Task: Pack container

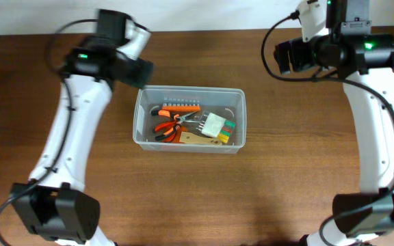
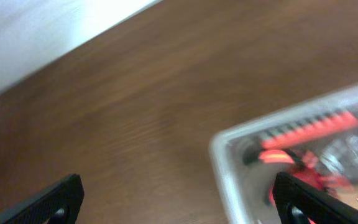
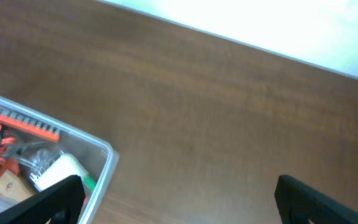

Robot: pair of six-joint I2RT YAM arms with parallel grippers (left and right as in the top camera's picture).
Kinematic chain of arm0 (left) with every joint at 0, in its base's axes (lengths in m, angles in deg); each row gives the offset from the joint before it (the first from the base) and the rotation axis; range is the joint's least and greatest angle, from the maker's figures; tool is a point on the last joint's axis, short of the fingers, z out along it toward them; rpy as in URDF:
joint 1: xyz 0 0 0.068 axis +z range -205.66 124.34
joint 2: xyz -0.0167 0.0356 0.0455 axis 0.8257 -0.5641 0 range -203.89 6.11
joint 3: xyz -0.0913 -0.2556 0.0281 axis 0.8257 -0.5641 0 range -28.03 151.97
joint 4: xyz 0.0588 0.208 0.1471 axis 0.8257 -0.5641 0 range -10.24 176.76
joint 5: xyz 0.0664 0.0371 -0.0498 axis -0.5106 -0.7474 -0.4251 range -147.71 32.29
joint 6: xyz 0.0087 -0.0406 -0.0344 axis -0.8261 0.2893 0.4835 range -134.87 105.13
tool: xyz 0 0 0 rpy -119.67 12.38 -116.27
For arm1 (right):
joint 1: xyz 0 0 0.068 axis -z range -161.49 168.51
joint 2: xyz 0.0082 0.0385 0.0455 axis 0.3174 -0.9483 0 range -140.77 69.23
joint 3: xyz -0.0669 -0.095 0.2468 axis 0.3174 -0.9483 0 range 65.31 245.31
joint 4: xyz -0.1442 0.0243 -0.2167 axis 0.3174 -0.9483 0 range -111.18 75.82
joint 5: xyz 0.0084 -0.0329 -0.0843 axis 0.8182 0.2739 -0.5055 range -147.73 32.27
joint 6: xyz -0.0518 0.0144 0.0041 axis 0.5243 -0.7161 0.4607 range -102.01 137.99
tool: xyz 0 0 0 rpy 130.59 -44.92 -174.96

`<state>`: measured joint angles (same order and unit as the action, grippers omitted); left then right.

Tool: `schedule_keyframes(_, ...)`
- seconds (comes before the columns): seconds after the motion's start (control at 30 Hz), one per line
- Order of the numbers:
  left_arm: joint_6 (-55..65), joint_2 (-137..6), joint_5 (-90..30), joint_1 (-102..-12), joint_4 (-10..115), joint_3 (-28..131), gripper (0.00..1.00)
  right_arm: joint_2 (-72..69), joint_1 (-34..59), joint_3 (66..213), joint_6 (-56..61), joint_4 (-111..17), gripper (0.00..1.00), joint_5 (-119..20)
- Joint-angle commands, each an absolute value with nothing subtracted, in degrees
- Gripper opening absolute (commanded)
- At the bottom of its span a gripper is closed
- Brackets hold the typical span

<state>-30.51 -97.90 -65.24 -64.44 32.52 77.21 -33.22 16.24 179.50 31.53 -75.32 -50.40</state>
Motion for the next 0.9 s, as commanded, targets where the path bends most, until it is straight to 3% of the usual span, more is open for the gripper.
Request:
schedule_keyframes(0.0, -21.57, -98.42, -62.66, -58.58, 37.09, 77.18, 0.99, -35.01, 15.79, 179.80, 30.53, -68.81, 0.98, -49.30)
schedule_keyframes(0.3, -16.87, -96.98, -62.97, -55.28, 27.67, 77.01, 0.99, -31.36, 16.35, 179.80, 27.51, -72.31, 0.98, -54.94)
schedule_keyframes(0.6, -15.69, -85.00, -63.53, -57.18, 25.59, 76.44, 0.99, -21.79, 16.38, 178.82, 27.53, -79.23, 0.98, -57.41)
schedule_keyframes(0.87, -15.69, -64.35, -63.53, -57.55, 31.23, 57.97, 0.99, -6.16, 16.27, 157.81, 26.22, -75.83, 0.98, -57.59)
